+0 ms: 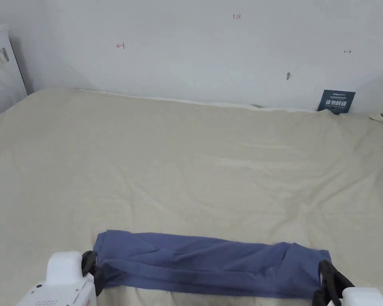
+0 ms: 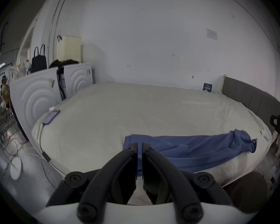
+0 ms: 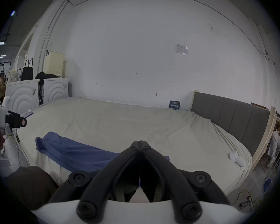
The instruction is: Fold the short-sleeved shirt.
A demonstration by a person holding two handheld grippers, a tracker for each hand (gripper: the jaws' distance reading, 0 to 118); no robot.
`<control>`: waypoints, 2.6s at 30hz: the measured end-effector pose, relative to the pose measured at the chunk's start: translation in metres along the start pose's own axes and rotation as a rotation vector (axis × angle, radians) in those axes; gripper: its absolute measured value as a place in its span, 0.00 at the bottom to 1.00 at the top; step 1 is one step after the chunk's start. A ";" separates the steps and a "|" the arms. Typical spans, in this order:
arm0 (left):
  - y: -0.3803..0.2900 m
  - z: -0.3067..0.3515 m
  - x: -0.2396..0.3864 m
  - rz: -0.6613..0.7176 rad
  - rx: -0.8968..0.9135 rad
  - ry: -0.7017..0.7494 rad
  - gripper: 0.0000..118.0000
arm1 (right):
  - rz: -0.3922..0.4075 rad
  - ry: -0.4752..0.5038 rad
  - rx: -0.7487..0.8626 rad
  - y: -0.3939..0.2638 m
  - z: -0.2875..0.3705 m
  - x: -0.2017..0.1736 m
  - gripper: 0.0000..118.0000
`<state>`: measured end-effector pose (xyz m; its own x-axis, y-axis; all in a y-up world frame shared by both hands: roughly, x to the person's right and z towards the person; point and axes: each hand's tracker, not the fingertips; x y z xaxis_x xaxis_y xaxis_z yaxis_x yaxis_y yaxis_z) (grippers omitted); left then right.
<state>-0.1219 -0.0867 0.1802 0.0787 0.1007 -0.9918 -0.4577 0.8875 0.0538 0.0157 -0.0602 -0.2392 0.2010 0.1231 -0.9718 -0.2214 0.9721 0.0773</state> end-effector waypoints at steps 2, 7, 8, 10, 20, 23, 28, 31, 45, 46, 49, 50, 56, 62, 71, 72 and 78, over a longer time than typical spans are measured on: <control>-0.001 -0.015 -0.005 0.012 -0.031 -0.008 0.05 | 0.010 0.000 -0.010 0.001 0.001 0.002 0.00; 0.003 -0.064 -0.011 0.061 -0.096 0.031 0.90 | -0.001 -0.008 -0.050 -0.002 0.004 0.014 0.00; 0.003 -0.081 -0.013 0.068 -0.161 0.035 1.00 | -0.005 -0.014 -0.056 -0.003 0.006 0.017 0.00; 0.003 -0.102 -0.015 0.061 -0.152 0.031 1.00 | -0.001 -0.027 -0.058 -0.006 0.008 0.023 0.00; -0.040 -0.158 0.019 -0.084 -0.312 0.078 0.95 | -0.012 -0.127 -0.044 0.002 0.011 0.057 0.00; -0.036 -0.152 0.030 -0.075 -0.304 0.087 0.79 | 0.014 -0.139 -0.041 0.005 0.011 0.052 0.00; -0.038 -0.133 0.051 -0.085 -0.242 -0.074 0.11 | 0.007 -0.119 -0.027 0.008 0.011 0.043 0.00; -0.041 -0.127 0.066 -0.294 -0.212 0.032 0.11 | 0.045 -0.095 -0.023 0.014 0.013 0.035 0.00; 0.039 -0.083 -0.043 -0.275 -0.052 0.194 0.11 | 0.044 -0.086 0.010 0.026 0.006 0.033 0.00; 0.041 -0.079 -0.039 -0.262 -0.051 0.153 0.11 | 0.042 -0.084 0.011 0.026 0.006 0.032 0.00; 0.038 -0.069 -0.006 -0.367 -0.006 0.116 0.11 | 0.051 -0.076 0.012 0.028 0.005 0.028 0.00; 0.037 -0.065 0.009 -0.391 0.015 0.106 0.11 | 0.060 -0.076 0.017 0.028 0.004 0.026 0.00; 0.002 -0.072 0.102 -0.447 -0.037 -0.117 0.11 | 0.033 -0.053 0.027 0.031 -0.002 0.024 0.00; -0.051 -0.107 0.160 -0.446 -0.175 -0.232 0.20 | 0.031 -0.074 0.012 0.030 0.004 0.029 0.00; -0.042 -0.046 0.100 -0.180 0.046 -0.186 0.99 | 0.061 -0.029 -0.033 0.025 0.005 0.019 0.00; -0.033 -0.046 0.093 -0.198 0.061 -0.115 0.99 | 0.062 -0.029 -0.035 0.024 0.004 0.017 0.00; -0.018 -0.082 0.088 -0.395 0.000 0.112 0.04 | 0.054 -0.010 -0.035 0.019 0.005 0.014 0.00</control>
<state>-0.1797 -0.1304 0.0830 0.1516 -0.2972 -0.9427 -0.4119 0.8480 -0.3336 0.0194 -0.0386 -0.2498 0.1971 0.1775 -0.9642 -0.2653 0.9565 0.1218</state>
